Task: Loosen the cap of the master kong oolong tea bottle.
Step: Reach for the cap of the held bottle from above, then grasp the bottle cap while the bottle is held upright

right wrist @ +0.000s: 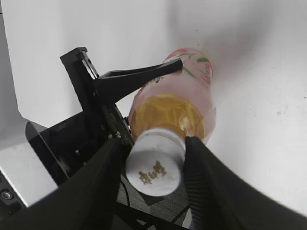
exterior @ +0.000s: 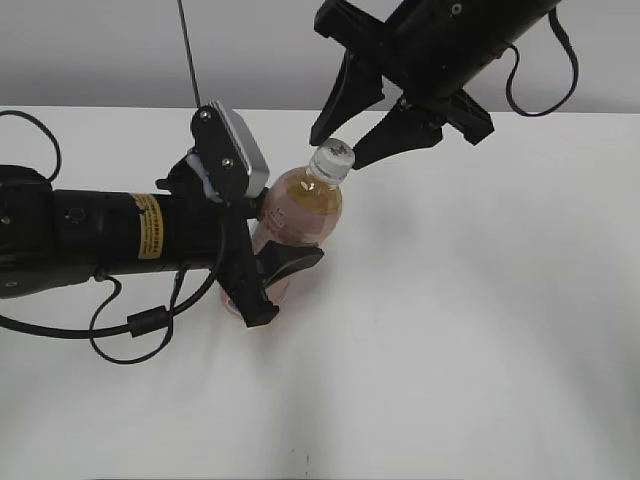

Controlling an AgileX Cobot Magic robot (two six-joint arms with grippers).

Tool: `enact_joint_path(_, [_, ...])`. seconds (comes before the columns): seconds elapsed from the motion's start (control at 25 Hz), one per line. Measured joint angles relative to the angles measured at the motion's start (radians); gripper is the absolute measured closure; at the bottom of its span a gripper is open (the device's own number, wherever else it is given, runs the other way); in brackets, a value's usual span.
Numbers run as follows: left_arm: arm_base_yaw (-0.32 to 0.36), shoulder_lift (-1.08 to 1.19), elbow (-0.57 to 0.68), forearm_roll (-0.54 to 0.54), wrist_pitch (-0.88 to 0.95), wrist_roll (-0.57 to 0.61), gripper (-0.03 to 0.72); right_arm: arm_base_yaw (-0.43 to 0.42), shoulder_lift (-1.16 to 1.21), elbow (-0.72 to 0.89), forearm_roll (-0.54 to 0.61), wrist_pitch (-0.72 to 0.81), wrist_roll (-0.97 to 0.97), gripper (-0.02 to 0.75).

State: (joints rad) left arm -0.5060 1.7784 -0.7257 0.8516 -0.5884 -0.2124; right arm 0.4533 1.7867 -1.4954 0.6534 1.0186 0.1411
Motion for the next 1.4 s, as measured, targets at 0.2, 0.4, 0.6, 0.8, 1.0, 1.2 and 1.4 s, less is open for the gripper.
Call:
enact_joint_path(0.2, [0.000,0.000,0.000,0.000,0.000,0.001,0.279,0.000,0.000,0.000,0.000,0.012,0.000,0.412])
enact_joint_path(0.4, [0.000,0.000,0.000,0.000,0.000,0.001,0.279,0.001,0.000,0.000,0.000,0.017,0.000,0.413])
enact_joint_path(0.6, [0.000,0.000,0.000,0.000,0.000,0.001,0.279,0.014,0.016,-0.002,-0.002,0.020,0.000,0.413])
enact_joint_path(0.8, [0.000,0.000,0.000,0.000,0.007,0.001,0.279,0.020,0.019,-0.003,-0.010,0.020,0.001,0.451])
enact_joint_path(1.0, [0.000,0.000,0.000,0.001,0.007,0.003,0.279,0.022,0.019,-0.005,-0.029,0.026,-0.022,0.451])
enact_joint_path(1.2, [-0.004,0.000,0.000,0.016,0.009,0.008,0.279,0.023,0.019,-0.007,-0.071,0.058,-0.179,0.454])
enact_joint_path(1.4, [-0.004,0.000,0.000,0.019,0.012,0.008,0.279,0.023,0.019,-0.007,-0.081,0.049,-0.457,0.454])
